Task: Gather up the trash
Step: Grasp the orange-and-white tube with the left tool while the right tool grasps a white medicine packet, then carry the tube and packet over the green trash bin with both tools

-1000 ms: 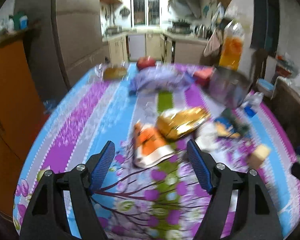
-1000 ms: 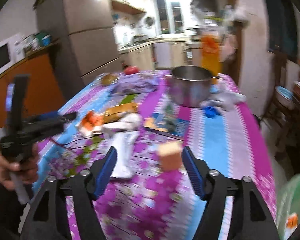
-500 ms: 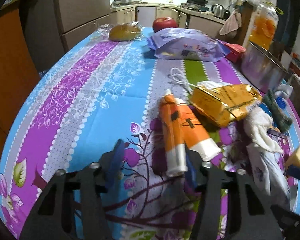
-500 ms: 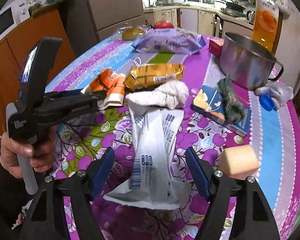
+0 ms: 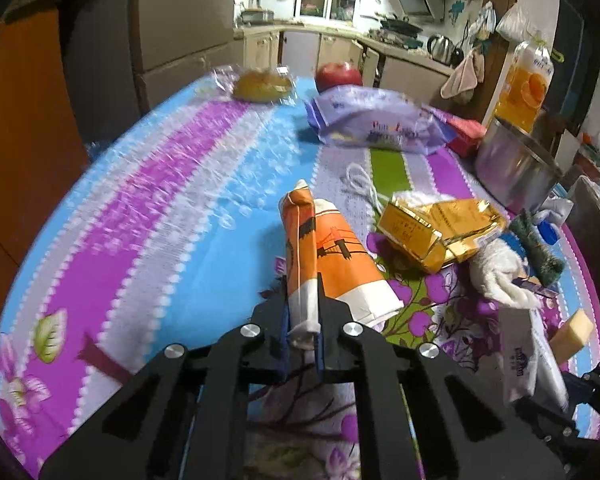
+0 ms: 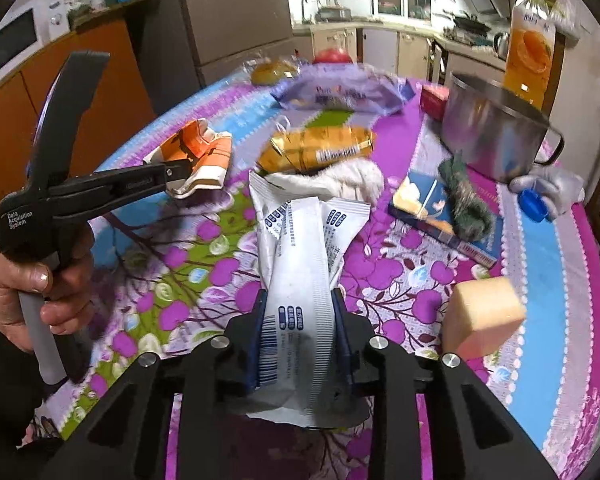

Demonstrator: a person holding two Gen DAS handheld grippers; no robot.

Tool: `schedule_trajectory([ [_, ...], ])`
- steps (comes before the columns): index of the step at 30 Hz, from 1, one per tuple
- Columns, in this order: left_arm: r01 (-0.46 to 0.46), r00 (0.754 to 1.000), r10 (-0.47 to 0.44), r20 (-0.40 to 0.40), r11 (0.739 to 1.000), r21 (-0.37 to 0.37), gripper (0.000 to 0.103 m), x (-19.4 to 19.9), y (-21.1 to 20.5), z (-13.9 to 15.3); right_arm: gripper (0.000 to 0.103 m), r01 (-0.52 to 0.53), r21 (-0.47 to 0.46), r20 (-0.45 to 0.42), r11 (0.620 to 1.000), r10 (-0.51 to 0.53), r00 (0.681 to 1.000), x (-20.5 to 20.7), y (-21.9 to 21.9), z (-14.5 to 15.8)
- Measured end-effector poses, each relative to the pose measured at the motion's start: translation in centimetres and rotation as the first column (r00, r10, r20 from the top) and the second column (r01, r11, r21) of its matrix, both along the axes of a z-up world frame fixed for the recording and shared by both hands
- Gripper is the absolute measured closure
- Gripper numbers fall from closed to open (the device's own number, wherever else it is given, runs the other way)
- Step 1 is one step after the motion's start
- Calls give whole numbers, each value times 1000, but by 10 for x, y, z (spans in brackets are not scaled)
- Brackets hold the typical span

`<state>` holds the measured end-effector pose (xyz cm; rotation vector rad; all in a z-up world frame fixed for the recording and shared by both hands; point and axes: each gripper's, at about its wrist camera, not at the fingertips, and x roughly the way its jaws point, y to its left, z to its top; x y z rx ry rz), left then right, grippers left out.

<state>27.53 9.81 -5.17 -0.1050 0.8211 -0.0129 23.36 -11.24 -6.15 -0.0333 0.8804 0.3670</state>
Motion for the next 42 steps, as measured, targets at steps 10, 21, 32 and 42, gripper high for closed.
schedule_trajectory([
  [10, 4, 995, -17, 98, 991, 134, 95, -51, -19, 50, 72, -28, 53, 41, 998, 26, 999, -37, -11, 34],
  [21, 26, 982, -77, 172, 959, 281, 95, -78, -60, 70, 72, -38, 42, 68, 998, 35, 997, -71, -17, 50],
  [32, 123, 954, -205, 220, 934, 336, 95, -90, -121, 93, 72, 93, 77, 147, 993, -103, 984, -97, -90, 97],
  [42, 246, 910, -348, 227, 891, 383, 95, -100, -193, 102, 72, 233, 90, 169, 968, -245, 955, -118, -162, 113],
])
